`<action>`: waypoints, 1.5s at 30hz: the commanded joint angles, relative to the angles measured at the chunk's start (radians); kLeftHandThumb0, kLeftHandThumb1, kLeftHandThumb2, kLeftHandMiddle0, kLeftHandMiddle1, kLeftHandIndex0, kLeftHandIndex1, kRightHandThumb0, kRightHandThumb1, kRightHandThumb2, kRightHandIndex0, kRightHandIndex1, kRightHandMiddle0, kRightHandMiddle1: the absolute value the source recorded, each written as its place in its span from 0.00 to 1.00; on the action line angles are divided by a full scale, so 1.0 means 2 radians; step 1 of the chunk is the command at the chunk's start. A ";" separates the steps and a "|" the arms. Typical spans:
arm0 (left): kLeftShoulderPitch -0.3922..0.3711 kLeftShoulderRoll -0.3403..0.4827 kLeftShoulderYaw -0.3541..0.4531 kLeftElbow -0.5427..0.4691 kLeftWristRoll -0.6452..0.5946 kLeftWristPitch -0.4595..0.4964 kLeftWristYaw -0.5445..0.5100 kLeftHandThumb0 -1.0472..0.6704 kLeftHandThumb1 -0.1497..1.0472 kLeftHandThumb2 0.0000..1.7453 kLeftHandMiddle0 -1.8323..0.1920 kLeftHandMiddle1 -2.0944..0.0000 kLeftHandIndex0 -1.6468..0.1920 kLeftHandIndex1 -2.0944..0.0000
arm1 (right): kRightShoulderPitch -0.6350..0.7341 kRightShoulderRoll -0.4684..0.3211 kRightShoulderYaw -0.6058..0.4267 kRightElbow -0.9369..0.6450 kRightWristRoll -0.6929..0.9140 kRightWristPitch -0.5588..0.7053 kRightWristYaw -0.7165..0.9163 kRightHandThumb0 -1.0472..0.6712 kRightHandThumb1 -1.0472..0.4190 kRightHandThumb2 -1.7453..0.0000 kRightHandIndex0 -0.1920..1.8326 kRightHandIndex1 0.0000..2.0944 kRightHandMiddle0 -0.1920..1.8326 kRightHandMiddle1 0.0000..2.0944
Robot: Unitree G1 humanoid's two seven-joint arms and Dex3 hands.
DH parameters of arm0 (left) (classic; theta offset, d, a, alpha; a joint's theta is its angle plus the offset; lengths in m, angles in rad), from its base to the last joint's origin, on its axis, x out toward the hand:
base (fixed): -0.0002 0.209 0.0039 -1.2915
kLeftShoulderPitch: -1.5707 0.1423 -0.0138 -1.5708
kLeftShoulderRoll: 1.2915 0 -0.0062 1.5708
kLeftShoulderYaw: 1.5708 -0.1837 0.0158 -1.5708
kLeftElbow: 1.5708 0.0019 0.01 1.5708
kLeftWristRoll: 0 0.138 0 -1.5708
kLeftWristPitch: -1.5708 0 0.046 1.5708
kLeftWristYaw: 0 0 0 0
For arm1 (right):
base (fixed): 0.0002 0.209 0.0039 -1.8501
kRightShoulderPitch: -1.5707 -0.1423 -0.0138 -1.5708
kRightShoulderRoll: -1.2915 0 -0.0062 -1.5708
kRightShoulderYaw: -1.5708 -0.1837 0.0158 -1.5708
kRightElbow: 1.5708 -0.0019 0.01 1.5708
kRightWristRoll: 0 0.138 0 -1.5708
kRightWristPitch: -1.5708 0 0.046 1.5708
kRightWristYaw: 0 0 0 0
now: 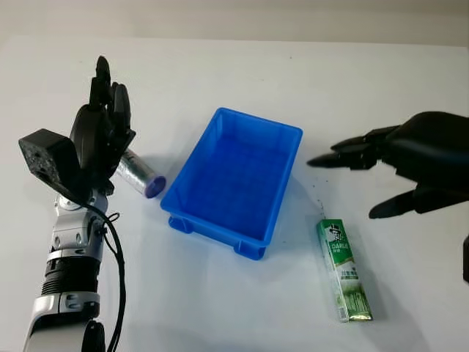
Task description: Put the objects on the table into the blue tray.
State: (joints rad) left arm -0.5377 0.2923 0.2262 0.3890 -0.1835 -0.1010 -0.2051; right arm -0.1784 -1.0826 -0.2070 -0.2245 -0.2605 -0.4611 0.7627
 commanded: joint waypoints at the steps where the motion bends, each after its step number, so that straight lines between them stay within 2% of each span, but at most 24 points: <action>1: -0.006 0.000 0.000 0.006 -0.003 -0.004 -0.005 0.17 1.00 0.37 1.00 1.00 1.00 1.00 | 0.008 -0.006 0.013 0.040 -0.032 -0.058 -0.027 0.54 0.11 0.96 0.34 0.03 0.34 0.03; 8: -0.004 0.002 0.000 0.000 0.006 0.001 0.004 0.17 1.00 0.37 1.00 1.00 1.00 1.00 | -0.045 -0.006 0.062 0.180 -0.113 -0.238 -0.124 0.51 0.12 0.97 0.33 0.03 0.32 0.02; 11: -0.004 0.000 0.002 -0.003 0.002 0.007 0.007 0.17 1.00 0.35 1.00 1.00 1.00 1.00 | -0.061 -0.004 0.078 0.215 -0.134 -0.283 -0.156 0.55 0.07 0.95 0.34 0.03 0.32 0.02; 13: -0.004 0.001 0.002 -0.002 0.001 0.007 0.005 0.17 1.00 0.35 1.00 1.00 1.00 1.00 | -0.061 -0.011 0.085 0.216 -0.141 -0.295 -0.161 0.57 0.05 0.95 0.34 0.03 0.32 0.02; 16: -0.005 0.000 0.002 -0.002 0.000 0.005 0.004 0.17 1.00 0.35 1.00 1.00 1.00 1.00 | -0.056 -0.016 0.088 0.212 -0.150 -0.309 -0.169 0.55 0.05 0.96 0.34 0.03 0.32 0.02; 19: -0.006 -0.001 0.001 0.003 0.001 0.002 0.003 0.18 1.00 0.36 1.00 1.00 1.00 1.00 | -0.045 -0.005 0.083 0.234 -0.144 -0.341 -0.204 0.55 0.06 0.97 0.36 0.04 0.34 0.03; 25: -0.006 0.000 -0.002 0.008 0.004 0.002 0.000 0.17 1.00 0.36 1.00 1.00 1.00 1.00 | -0.038 0.000 0.082 0.256 -0.148 -0.360 -0.245 0.54 0.06 0.97 0.36 0.04 0.33 0.03; 29: -0.008 0.001 -0.004 0.010 0.008 0.004 0.003 0.17 1.00 0.36 1.00 1.00 1.00 1.00 | -0.037 -0.008 0.084 0.245 -0.142 -0.365 -0.250 0.54 0.06 0.97 0.35 0.04 0.32 0.02; 32: -0.011 0.004 -0.006 0.016 0.010 0.005 0.002 0.17 1.00 0.36 1.00 1.00 1.00 1.00 | -0.040 -0.013 0.088 0.236 -0.135 -0.373 -0.245 0.49 0.08 0.98 0.34 0.03 0.33 0.03; 45: -0.035 0.005 -0.014 0.050 0.026 -0.012 -0.009 0.18 1.00 0.37 1.00 1.00 1.00 1.00 | -0.031 -0.015 0.061 0.213 -0.151 -0.405 -0.250 0.55 0.08 0.97 0.36 0.04 0.34 0.03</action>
State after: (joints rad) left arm -0.5875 0.2901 0.2021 0.4839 -0.1408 -0.1104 -0.2199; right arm -0.2560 -1.0921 -0.0665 0.2163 -0.5515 -1.2570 0.2693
